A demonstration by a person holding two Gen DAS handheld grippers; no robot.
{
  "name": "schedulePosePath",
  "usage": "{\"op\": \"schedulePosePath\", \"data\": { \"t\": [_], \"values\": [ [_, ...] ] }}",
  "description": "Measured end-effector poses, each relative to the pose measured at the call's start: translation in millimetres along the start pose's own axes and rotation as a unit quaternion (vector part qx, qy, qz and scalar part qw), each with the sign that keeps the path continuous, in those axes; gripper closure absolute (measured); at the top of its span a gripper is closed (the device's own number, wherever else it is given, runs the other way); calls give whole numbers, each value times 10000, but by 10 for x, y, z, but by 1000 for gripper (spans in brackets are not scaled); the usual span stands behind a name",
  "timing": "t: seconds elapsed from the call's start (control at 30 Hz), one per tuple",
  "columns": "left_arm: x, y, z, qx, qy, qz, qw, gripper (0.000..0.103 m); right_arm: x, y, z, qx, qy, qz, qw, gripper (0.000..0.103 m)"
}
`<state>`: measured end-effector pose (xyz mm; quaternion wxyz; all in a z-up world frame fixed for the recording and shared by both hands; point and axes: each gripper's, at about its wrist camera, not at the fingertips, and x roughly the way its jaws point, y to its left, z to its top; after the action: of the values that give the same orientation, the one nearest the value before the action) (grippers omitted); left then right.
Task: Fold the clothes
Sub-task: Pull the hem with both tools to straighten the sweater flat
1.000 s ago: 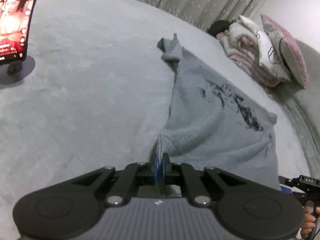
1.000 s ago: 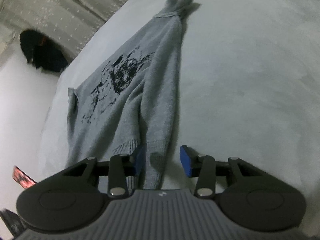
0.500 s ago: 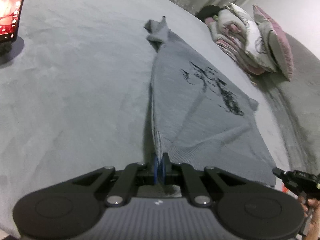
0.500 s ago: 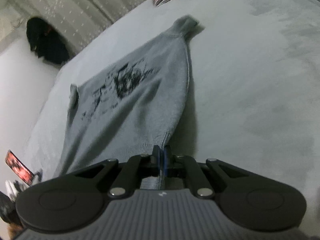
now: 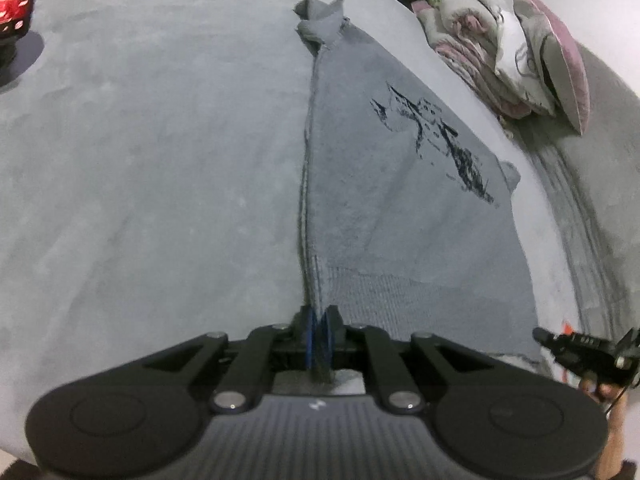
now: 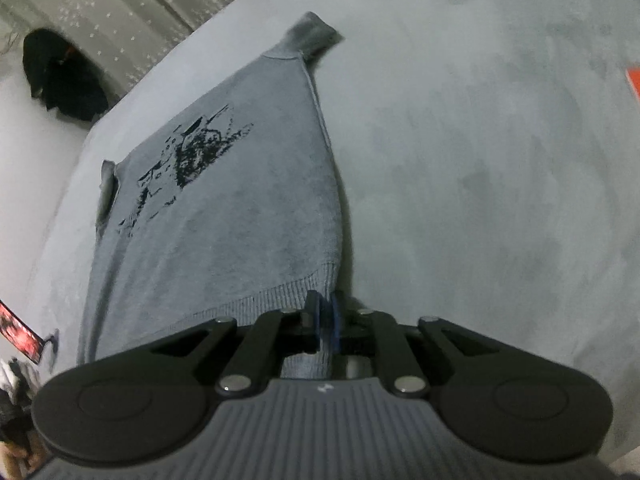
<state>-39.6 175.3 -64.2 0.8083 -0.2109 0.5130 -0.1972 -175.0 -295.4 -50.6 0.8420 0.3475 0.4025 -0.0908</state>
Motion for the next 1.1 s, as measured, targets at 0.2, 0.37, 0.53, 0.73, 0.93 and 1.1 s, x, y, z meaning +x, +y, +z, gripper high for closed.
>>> {"op": "schedulePosePath", "data": {
  "t": [0.2, 0.37, 0.53, 0.73, 0.93, 1.1],
  "values": [
    [20, 19, -9, 62, 164, -178, 9997, 85, -56, -88, -43, 182, -74, 336, 9992, 56],
    [70, -103, -110, 440, 124, -86, 9989, 77, -1, 82, -151, -600, -57, 17, 9982, 61],
    [74, -220, -187, 695, -64, 453, 9965, 98, 79, 320, -289, -1608, -256, -616, 9847, 94],
    [-105, -303, -175, 689, -42, 615, 9957, 99, -52, 336, -177, -1289, -126, -504, 9903, 97],
    [-278, -277, -170, 674, 43, 629, 9957, 99, -440, 394, -163, -1456, -145, -382, 9885, 98],
    [-342, -291, -210, 784, 119, 642, 9948, 99, -542, 383, -201, -1614, -23, -442, 9859, 98]
  ]
}}
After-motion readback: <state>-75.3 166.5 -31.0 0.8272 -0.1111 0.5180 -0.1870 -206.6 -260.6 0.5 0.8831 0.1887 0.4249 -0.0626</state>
